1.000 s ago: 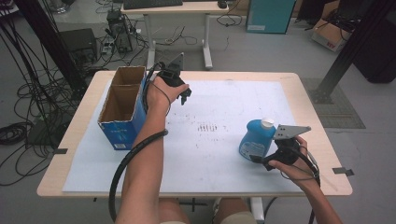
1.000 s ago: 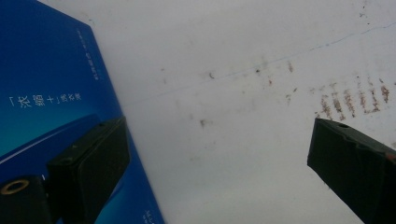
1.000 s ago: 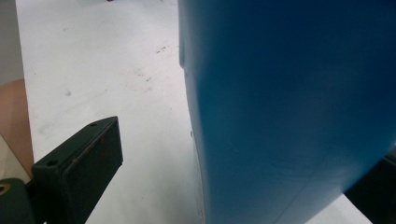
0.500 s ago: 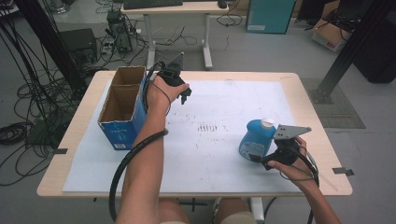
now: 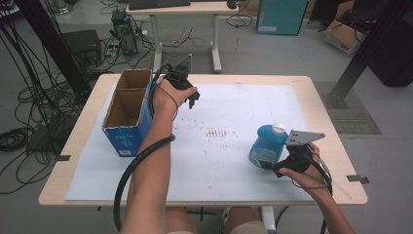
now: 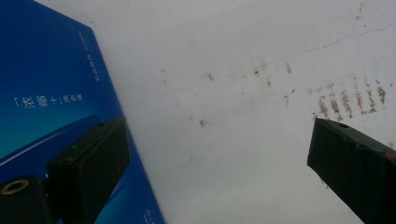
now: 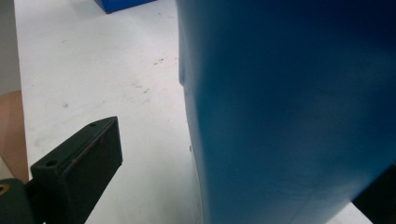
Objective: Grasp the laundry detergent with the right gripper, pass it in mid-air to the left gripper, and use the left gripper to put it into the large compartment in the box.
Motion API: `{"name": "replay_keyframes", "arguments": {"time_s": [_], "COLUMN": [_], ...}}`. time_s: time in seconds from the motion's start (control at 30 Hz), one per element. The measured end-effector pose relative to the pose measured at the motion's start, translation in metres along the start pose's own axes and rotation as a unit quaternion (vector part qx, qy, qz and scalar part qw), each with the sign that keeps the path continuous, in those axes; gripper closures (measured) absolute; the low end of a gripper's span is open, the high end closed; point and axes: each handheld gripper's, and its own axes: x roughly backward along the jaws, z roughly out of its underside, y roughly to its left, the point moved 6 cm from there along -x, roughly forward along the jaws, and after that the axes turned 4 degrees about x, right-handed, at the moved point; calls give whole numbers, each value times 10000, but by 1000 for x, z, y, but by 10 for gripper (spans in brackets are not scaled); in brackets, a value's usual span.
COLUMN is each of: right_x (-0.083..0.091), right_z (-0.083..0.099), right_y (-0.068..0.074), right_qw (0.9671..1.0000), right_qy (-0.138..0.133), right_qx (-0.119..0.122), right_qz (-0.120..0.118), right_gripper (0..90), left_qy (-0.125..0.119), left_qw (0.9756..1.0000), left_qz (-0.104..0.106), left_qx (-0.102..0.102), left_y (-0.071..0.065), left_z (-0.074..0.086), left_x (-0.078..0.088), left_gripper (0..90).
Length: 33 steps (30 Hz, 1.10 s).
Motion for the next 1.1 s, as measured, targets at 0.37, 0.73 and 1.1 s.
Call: {"name": "replay_keyframes", "arguments": {"time_s": [0.37,0.73,1.1], "right_x": [-1,-1,-1], "right_z": [1,1,1], "right_y": [0,-1,-2], "right_qw": [10000,9999,9999], "right_qy": [-64,-102,-111], "right_qx": [-17,-19,-21], "right_qz": [24,53,44], "right_gripper": [12,11,11], "left_qy": [-10,-14,-5], "left_qw": [10000,10000,10000], "left_qz": [-10,5,1], "left_qx": [3,10,3], "left_y": [2,2,2], "left_z": [0,0,0], "left_x": [1,1,0], "left_gripper": [63,63,63]}}
